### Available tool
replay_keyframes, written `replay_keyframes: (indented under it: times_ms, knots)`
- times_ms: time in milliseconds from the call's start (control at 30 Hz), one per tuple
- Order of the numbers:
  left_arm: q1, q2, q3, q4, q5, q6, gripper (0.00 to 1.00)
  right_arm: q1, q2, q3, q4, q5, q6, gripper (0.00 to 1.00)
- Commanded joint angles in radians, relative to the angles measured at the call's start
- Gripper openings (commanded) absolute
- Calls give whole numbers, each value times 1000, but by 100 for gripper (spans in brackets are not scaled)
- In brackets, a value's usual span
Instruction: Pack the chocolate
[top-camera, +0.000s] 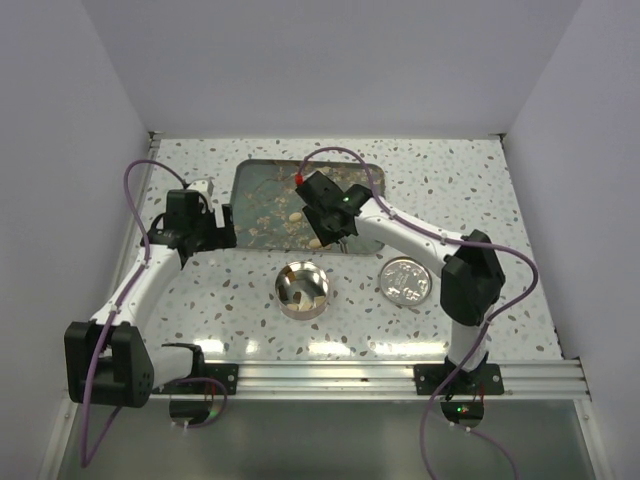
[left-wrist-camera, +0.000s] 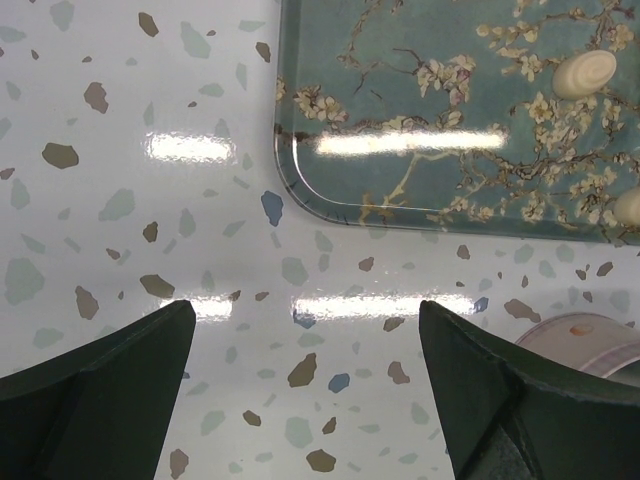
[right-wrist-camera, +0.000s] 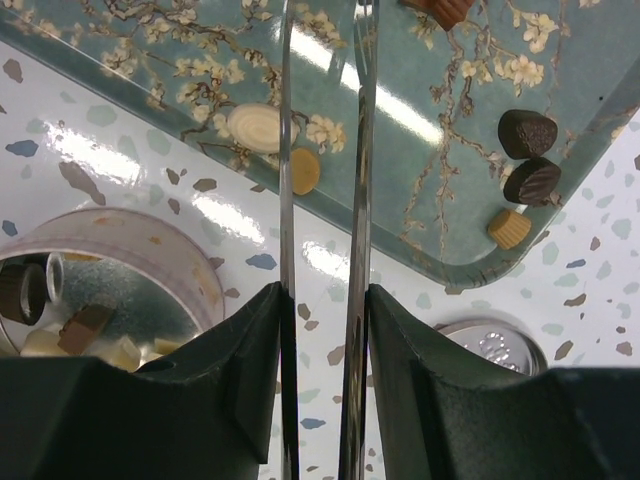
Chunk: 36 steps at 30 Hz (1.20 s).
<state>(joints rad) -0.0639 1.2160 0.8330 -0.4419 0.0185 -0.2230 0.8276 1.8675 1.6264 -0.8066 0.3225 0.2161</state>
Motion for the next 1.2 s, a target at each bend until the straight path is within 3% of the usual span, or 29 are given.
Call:
replay_keyframes:
  times_ms: [0, 233, 467, 633, 1167]
  knots:
    - [13, 4, 31, 23, 3, 25, 100, -12, 27, 53, 11, 1, 6, 41]
    - [19, 4, 26, 22, 4, 33, 100, -31, 56, 67, 29, -8, -7, 41]
    - [24, 2, 28, 25, 9, 34, 100, -35, 38, 76, 26, -8, -9, 30]
    - [24, 4, 31, 29, 15, 33, 100, -33, -4, 82, 14, -14, -12, 27]
    - [24, -44, -11, 31, 17, -16, 100, -1, -349, -97, -94, -92, -1, 25]
